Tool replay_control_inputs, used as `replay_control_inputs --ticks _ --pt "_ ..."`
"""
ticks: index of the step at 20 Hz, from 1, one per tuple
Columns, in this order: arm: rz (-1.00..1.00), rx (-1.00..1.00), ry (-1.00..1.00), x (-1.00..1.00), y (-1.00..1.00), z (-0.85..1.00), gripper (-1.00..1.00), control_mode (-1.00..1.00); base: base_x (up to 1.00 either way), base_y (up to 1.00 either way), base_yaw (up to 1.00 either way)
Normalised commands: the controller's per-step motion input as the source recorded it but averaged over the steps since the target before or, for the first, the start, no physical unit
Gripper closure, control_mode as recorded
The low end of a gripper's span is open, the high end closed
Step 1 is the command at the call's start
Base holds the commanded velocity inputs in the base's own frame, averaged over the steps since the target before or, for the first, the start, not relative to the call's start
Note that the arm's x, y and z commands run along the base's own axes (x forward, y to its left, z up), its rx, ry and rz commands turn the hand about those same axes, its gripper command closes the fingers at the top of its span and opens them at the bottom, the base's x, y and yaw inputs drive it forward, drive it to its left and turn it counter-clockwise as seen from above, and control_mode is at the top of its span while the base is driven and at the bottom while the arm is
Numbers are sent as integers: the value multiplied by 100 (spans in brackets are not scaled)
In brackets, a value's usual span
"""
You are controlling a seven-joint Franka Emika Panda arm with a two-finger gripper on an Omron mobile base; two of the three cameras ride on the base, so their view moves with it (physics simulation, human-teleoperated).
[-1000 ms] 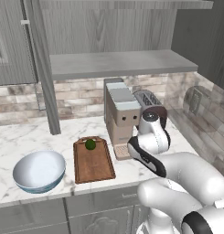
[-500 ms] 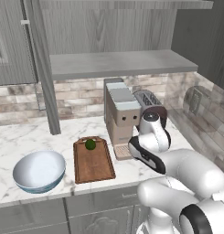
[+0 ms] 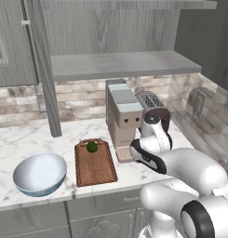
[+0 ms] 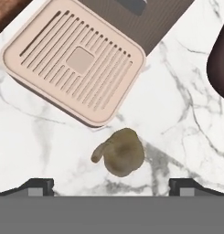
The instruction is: Open the cabinet. Place the bowl and condiment on the counter. Then place the lime and garlic on the cutting board.
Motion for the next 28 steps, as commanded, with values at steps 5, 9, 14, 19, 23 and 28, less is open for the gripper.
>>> replay_control_inputs --ticks 5,9,14,19,23,28 --pt "-4 0 0 3 0 -14 -100 -100 0 0 0" --pt "-3 0 0 2 0 -12 -100 -100 0 0 0" --pt "-3 0 0 1 0 -8 -100 -100 0 0 0" --pt "-3 0 0 3 0 -8 -100 -100 0 0 0" --pt "-3 0 0 3 0 -7 -100 -100 0 0 0" --pt "-2 0 0 9 -1 -7 -100 -100 0 0 0"
